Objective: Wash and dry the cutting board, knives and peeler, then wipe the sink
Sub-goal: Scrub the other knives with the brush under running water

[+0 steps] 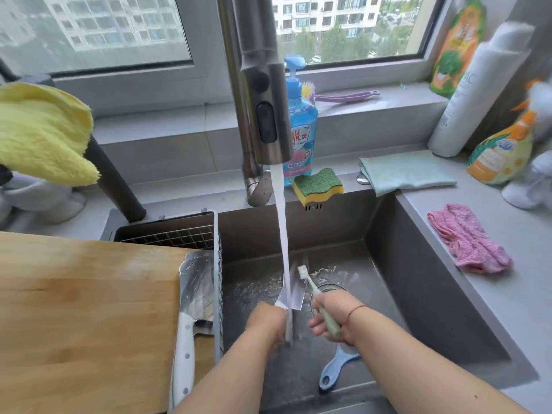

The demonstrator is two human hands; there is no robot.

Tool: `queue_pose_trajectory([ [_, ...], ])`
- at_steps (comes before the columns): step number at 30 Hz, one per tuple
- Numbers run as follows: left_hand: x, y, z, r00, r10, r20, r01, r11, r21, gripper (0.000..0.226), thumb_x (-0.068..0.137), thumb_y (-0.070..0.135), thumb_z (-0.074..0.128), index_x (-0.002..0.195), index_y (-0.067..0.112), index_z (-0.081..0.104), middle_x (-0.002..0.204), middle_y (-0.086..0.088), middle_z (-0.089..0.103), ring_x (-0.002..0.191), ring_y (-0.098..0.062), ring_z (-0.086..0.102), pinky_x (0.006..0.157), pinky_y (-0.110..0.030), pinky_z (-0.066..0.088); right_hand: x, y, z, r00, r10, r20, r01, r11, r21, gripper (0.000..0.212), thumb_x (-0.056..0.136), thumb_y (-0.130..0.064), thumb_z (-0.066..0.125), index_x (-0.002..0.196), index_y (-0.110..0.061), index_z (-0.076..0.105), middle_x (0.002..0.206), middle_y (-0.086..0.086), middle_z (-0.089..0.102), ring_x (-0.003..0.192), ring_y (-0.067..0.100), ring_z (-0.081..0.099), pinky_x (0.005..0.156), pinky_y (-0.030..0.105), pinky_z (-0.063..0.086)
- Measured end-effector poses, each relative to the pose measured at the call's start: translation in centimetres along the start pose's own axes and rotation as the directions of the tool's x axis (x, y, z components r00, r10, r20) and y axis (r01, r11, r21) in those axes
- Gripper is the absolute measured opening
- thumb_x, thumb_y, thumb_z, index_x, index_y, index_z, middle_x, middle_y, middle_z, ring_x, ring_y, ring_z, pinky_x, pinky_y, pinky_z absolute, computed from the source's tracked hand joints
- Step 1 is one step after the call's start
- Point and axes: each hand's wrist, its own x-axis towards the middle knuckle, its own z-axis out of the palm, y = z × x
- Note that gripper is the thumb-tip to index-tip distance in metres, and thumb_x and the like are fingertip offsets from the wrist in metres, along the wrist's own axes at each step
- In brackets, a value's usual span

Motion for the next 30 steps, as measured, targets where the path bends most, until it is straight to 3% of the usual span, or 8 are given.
queue_pose_trajectory([
  [3,-1.6,0.3,-1.7,0.992,0.122,0.005,-0.122,0.979,0.164,0.036,0.069,0.039,0.051,0.098,0.017,0.052,0.106,-0.010,0.065,0.095,-0.029,0.066,0.074,-0.032,0.051,-1.9,0.2,-2.4,0.961,-0.241,-0.133,0.177,0.911,-0.371,0.019,0.099,-0.016,0.038,0.084,-0.011,0.048,0.062,0.005,0.049,0.043,0.015,0.045,0.046,0.021,0.038],
  [6,-3.2,0.7,-3.5,0.971,0.237,-0.026,-0.225,0.946,0.235,0.026,0.072,0.043,0.054,0.084,0.020,0.050,0.092,-0.004,0.064,0.083,-0.025,0.066,0.066,-0.031,0.050,-4.0,1.1,-3.0,0.879,-0.473,-0.064,0.324,0.690,-0.647,0.020,0.097,-0.021,0.038,0.098,-0.014,0.057,0.069,-0.002,0.052,0.063,0.019,0.054,0.060,0.029,0.046],
  [10,-5.0,1.0,-5.2,0.945,0.324,-0.049,-0.287,0.891,0.353,0.024,0.079,0.044,0.059,0.082,0.021,0.052,0.085,0.002,0.063,0.076,-0.018,0.061,0.061,-0.027,0.043,-6.7,2.6,-1.8,0.853,-0.518,0.067,0.409,0.583,-0.702,0.030,0.099,-0.033,0.037,0.118,-0.047,0.057,0.077,-0.014,0.061,0.069,0.007,0.054,0.057,0.020,0.041],
  [13,-6.2,1.0,-6.2,0.941,0.337,-0.038,-0.296,0.871,0.392,0.024,0.080,0.043,0.064,0.077,0.024,0.049,0.083,0.005,0.061,0.069,-0.012,0.055,0.056,-0.025,0.037,-6.7,2.6,-2.2,0.820,-0.572,0.002,0.347,0.495,-0.797,0.032,0.100,-0.031,0.034,0.124,-0.041,0.054,0.103,-0.003,0.070,0.092,0.020,0.063,0.075,0.031,0.047],
  [16,-6.7,0.6,-6.5,0.948,0.320,0.006,-0.302,0.888,0.348,0.027,0.076,0.042,0.070,0.076,0.023,0.050,0.082,0.001,0.063,0.063,-0.015,0.053,0.057,-0.026,0.039,-6.8,2.5,-2.9,0.807,-0.587,-0.059,0.259,0.442,-0.859,0.033,0.100,-0.025,0.033,0.125,-0.031,0.053,0.106,0.003,0.069,0.095,0.024,0.063,0.074,0.033,0.047],
  [21,-6.9,0.6,-7.1,0.947,0.320,0.018,-0.313,0.910,0.273,0.031,0.075,0.042,0.074,0.082,0.015,0.060,0.082,-0.007,0.070,0.057,-0.019,0.057,0.055,-0.026,0.044,-8.7,2.7,-0.8,0.818,-0.566,0.106,0.427,0.472,-0.771,0.033,0.097,-0.029,0.039,0.123,-0.043,0.056,0.104,-0.006,0.071,0.092,0.014,0.065,0.076,0.028,0.050],
  [26,-7.2,1.0,-7.4,0.946,0.323,0.023,-0.319,0.915,0.249,0.030,0.077,0.038,0.076,0.082,0.012,0.062,0.069,-0.005,0.066,0.050,-0.017,0.056,0.049,-0.024,0.043,-7.1,1.4,-2.8,0.810,-0.585,-0.037,0.318,0.490,-0.812,0.029,0.099,-0.028,0.037,0.117,-0.037,0.057,0.089,-0.002,0.070,0.081,0.018,0.064,0.060,0.029,0.043],
  [30,-7.3,0.9,-7.2,0.950,0.310,0.028,-0.304,0.903,0.303,0.031,0.077,0.039,0.076,0.083,0.011,0.064,0.075,-0.008,0.071,0.048,-0.017,0.057,0.049,-0.024,0.044,-6.7,0.9,-3.9,0.826,-0.560,-0.062,0.267,0.486,-0.832,0.025,0.099,-0.029,0.038,0.111,-0.038,0.059,0.087,-0.004,0.068,0.084,0.017,0.064,0.065,0.029,0.044],
])
